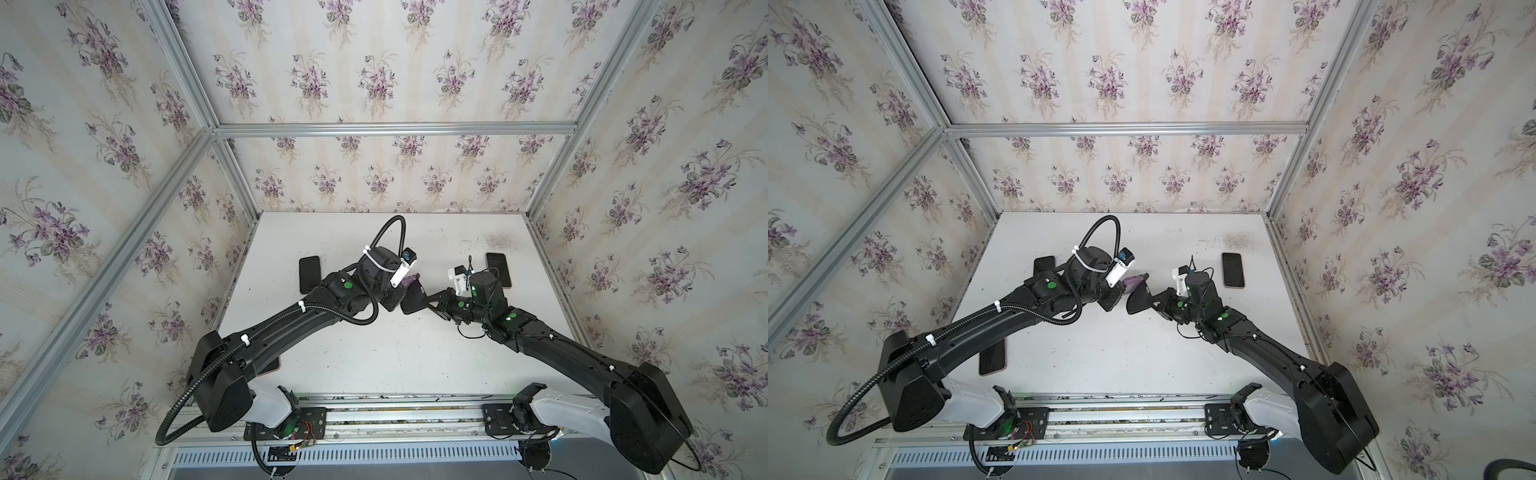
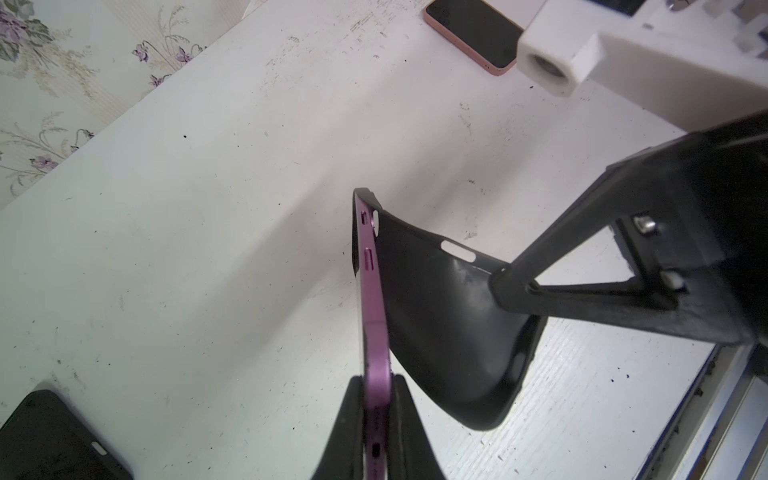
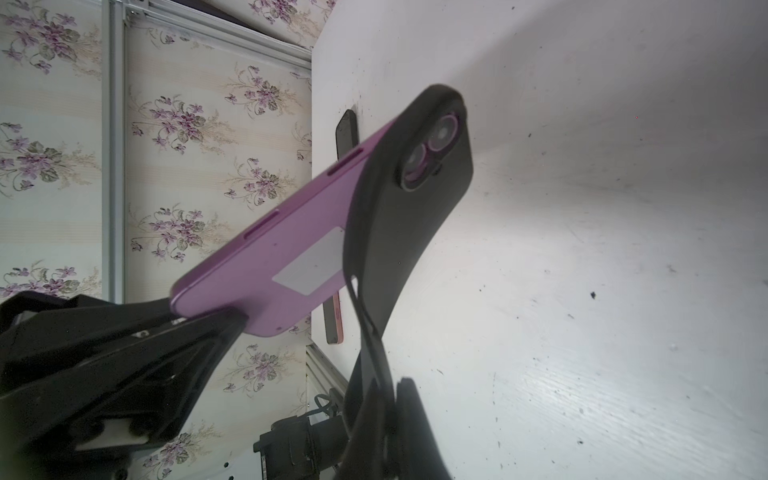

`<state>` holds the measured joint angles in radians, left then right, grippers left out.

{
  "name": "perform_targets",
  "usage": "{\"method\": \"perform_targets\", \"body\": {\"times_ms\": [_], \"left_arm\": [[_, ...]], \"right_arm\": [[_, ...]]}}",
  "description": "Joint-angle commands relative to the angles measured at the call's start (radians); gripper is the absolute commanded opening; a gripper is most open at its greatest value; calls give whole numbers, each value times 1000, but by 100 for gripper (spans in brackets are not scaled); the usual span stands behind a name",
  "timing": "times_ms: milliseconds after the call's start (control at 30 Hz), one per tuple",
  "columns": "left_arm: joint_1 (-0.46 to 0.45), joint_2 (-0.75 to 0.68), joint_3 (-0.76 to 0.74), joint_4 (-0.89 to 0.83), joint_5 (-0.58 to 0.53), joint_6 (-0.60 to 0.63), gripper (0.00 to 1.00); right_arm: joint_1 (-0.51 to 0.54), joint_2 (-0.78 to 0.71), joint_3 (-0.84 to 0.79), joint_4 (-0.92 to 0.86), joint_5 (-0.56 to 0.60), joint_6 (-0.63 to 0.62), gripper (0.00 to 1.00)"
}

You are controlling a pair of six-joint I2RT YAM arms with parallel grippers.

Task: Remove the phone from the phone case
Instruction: 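Pull the purple-edged phone out with the left gripper while the right holds the case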

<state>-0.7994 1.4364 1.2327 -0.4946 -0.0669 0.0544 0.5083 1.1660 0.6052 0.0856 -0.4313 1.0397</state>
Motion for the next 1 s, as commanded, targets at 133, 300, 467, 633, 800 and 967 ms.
{"method": "perform_targets", "body": {"times_ms": [133, 300, 467, 633, 800, 967], "left_arm": [[-3, -37, -17, 34, 16, 35, 0], [-3, -48, -24, 19, -21, 53, 0], [-8, -50, -38, 6, -136, 87, 0], [-37, -26, -61, 4, -285, 148, 0], [-89, 29, -71, 4, -421, 232, 0], [-118, 90, -74, 19, -498, 291, 0]], "right_arm": [[-13, -5, -11, -86, 81, -10, 0], [-17, -3, -18, -96, 94, -14, 0], [-24, -9, -33, -120, 119, -8, 0], [-25, -13, -41, -135, 142, 1, 0], [-25, 6, -36, -125, 143, 10, 0], [-24, 29, -46, -85, 136, 35, 0]]}}
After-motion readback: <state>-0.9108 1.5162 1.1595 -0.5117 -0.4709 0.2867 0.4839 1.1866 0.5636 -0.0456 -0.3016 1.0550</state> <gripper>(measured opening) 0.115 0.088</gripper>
